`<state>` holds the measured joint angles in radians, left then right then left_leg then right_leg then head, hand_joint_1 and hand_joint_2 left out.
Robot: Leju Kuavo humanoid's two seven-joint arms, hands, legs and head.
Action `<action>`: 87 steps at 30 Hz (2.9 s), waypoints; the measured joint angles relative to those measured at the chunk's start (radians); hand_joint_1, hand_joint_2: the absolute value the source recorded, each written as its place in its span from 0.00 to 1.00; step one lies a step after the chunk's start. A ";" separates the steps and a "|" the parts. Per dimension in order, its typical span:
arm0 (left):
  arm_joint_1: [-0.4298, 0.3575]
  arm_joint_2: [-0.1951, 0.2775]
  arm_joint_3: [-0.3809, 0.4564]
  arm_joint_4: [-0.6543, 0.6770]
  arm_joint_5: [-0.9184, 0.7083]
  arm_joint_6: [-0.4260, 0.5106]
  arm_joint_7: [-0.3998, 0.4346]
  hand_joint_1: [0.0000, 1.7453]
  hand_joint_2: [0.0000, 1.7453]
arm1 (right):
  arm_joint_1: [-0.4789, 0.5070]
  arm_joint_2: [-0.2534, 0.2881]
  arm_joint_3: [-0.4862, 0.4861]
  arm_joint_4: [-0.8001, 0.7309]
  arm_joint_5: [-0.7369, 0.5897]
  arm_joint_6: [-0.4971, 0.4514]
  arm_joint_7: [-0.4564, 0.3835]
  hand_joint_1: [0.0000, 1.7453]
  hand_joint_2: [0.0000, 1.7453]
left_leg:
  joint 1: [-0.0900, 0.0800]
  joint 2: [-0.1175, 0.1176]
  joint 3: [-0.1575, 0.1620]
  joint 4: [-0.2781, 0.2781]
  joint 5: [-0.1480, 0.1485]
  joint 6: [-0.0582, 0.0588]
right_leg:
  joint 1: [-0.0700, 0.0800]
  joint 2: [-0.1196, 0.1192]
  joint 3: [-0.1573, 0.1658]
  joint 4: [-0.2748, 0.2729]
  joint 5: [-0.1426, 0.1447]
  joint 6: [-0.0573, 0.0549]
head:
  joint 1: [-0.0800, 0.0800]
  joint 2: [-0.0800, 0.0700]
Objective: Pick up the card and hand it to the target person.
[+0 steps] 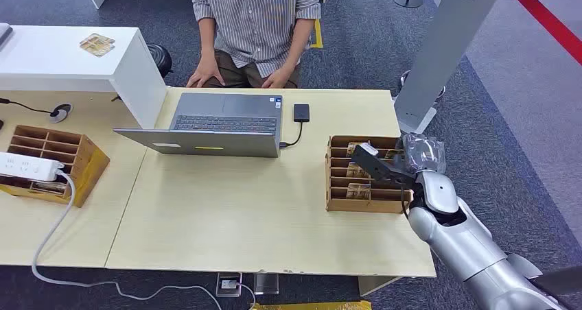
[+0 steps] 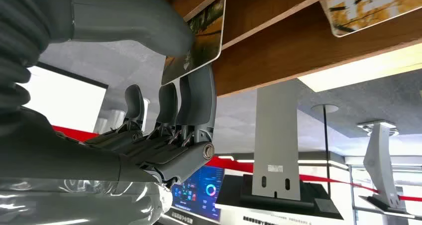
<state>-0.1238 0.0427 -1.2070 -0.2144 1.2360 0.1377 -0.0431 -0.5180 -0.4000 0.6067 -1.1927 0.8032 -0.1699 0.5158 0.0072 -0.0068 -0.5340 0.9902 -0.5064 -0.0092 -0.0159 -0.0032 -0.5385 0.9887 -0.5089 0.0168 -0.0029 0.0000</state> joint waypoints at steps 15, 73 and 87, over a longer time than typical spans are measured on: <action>0.000 0.000 0.000 0.000 0.000 -0.001 -0.002 0.00 0.00 | 0.006 -0.011 -0.012 0.009 -0.017 -0.002 -0.005 0.82 1.00 | 0.000 0.000 0.001 0.000 0.000 0.000 | 0.000 0.000 0.000 0.000 0.000 0.000 | 0.000 0.000; 0.001 -0.001 0.000 0.000 -0.010 -0.001 -0.005 0.00 1.00 | 0.068 -0.081 -0.138 -0.678 0.115 -0.305 -0.203 0.96 1.00 | 0.000 0.000 -0.001 0.000 0.000 0.000 | 0.000 0.000 0.000 0.000 0.000 0.000 | -0.001 0.000; -0.013 -0.009 0.000 0.000 0.002 -0.001 -0.005 0.00 1.00 | 0.098 0.051 -0.102 -0.427 0.078 -0.410 -0.253 0.96 1.00 | 0.000 0.000 -0.001 0.000 0.000 0.000 | 0.000 0.000 0.000 0.000 0.000 0.000 | 0.000 0.000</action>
<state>-0.1363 0.0336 -1.2074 -0.2144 1.2375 0.1367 -0.0484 -0.4200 -0.3495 0.5052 -1.6194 0.8809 -0.5804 0.2623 0.0074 -0.0071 -0.5354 0.9900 -0.5064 -0.0092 -0.0157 -0.0034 -0.5388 0.9889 -0.5090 0.0168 -0.0027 0.0000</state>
